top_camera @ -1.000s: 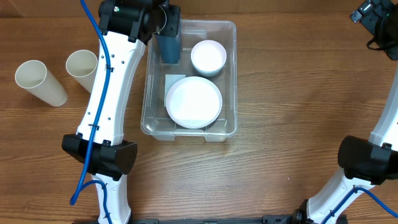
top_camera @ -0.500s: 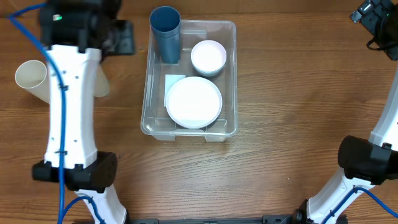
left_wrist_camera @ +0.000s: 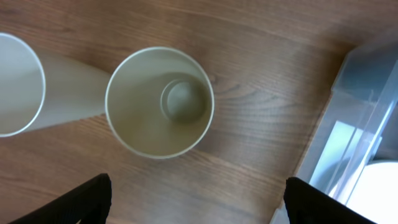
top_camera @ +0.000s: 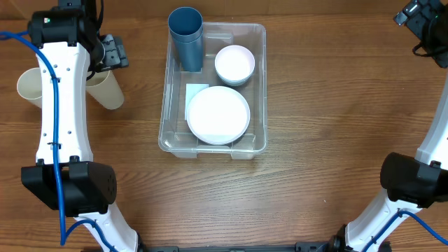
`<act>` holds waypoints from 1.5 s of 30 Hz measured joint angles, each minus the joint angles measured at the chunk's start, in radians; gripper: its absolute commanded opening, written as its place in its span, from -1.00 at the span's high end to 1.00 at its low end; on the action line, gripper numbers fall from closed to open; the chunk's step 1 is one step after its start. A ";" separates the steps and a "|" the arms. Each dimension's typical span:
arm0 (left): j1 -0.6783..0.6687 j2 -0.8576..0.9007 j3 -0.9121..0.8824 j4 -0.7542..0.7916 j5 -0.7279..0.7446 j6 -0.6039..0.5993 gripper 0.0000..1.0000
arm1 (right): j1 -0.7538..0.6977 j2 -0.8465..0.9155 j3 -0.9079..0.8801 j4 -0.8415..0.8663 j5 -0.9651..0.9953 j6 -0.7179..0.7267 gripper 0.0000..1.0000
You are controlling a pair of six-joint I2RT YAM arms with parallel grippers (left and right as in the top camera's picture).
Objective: Pack container
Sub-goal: 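Release the blue cup and move the left gripper to a cream cup, then carry the cream cup into the container beside the blue cups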
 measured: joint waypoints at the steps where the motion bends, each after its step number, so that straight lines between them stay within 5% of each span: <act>1: 0.000 0.000 -0.017 0.031 0.000 0.000 -0.75 | 0.000 0.000 0.000 0.000 0.000 0.000 -1.00; 12: 0.000 0.002 -0.270 0.276 -0.003 0.002 -0.57 | 0.000 0.000 0.000 0.000 0.000 0.000 -1.00; 13: 0.000 0.002 -0.301 0.303 -0.004 0.001 -0.38 | 0.000 0.000 0.000 0.000 0.000 0.000 -1.00; 15: 0.000 0.005 -0.345 0.328 -0.004 0.004 0.44 | 0.000 0.000 0.000 0.000 0.000 0.000 -1.00; 17: 0.000 0.011 -0.360 0.331 -0.004 0.002 0.88 | 0.000 0.000 0.000 0.000 0.000 0.000 -1.00; 26: 0.000 0.013 -0.335 0.284 0.042 -0.001 0.92 | 0.000 0.000 0.000 0.000 0.000 0.000 -1.00; 36: -0.046 0.018 0.322 -0.155 0.143 -0.003 0.92 | 0.000 0.000 0.000 0.000 0.000 0.000 -1.00; 45: -0.341 0.018 0.523 -0.269 0.153 0.027 0.92 | 0.000 0.000 0.000 0.000 0.000 0.000 -1.00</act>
